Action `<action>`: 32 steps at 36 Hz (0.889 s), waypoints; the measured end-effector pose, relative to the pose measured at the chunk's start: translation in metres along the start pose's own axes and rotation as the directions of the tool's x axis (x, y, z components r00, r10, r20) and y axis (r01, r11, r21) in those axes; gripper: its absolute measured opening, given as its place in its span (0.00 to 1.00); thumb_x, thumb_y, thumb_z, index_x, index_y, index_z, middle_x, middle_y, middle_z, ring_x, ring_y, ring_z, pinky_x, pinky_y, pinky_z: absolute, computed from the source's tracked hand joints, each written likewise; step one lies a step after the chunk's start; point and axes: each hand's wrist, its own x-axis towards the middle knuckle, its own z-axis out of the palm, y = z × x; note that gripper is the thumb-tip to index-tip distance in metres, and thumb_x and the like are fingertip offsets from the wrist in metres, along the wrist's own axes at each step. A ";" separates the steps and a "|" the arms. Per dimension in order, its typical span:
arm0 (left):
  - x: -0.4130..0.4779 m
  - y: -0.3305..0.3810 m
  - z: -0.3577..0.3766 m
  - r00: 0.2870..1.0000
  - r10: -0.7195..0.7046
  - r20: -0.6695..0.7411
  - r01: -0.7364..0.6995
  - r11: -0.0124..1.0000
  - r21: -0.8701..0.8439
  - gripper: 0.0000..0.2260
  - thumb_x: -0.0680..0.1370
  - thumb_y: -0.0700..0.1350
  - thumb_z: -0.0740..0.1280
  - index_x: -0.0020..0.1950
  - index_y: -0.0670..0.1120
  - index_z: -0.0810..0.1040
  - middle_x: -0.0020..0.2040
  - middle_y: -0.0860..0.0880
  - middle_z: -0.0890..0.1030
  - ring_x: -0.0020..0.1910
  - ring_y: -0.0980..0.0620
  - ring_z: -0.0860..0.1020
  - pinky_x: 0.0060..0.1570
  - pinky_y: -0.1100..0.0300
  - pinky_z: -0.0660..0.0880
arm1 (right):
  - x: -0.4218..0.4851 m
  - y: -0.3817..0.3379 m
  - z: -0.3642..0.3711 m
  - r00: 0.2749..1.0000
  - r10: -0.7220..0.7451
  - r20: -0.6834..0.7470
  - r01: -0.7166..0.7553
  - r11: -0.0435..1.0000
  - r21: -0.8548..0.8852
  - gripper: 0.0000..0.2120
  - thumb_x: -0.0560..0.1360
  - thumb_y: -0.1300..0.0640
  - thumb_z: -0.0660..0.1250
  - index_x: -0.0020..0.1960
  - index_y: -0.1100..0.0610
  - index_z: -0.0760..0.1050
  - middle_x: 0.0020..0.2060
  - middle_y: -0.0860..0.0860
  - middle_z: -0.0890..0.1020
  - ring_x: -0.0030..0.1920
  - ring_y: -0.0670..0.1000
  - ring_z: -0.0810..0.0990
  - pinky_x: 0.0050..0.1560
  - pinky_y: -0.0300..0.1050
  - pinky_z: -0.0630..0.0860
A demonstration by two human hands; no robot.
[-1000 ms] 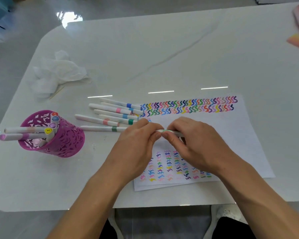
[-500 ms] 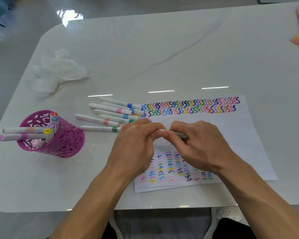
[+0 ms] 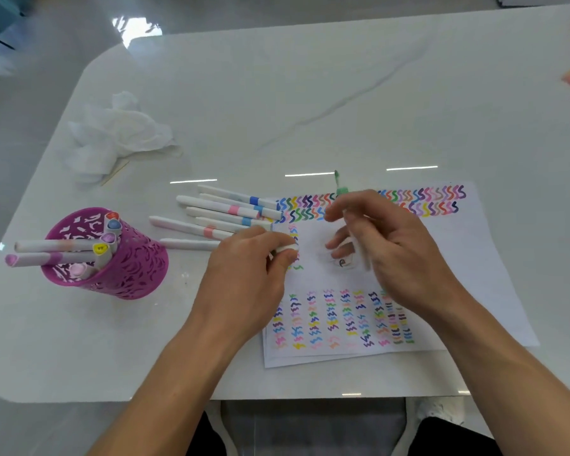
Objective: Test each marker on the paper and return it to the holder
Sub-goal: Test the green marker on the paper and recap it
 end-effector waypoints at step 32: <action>0.003 -0.009 0.013 0.993 -0.029 0.119 0.015 0.993 0.115 0.17 0.83 0.53 0.63 0.72 0.58 0.73 0.64 0.60 0.76 0.62 0.57 0.75 0.59 0.65 0.67 | 0.017 0.024 0.027 0.988 0.052 -0.145 -0.042 0.997 0.068 0.06 0.73 0.57 0.73 0.44 0.53 0.75 0.33 0.57 0.84 0.30 0.55 0.82 0.30 0.44 0.79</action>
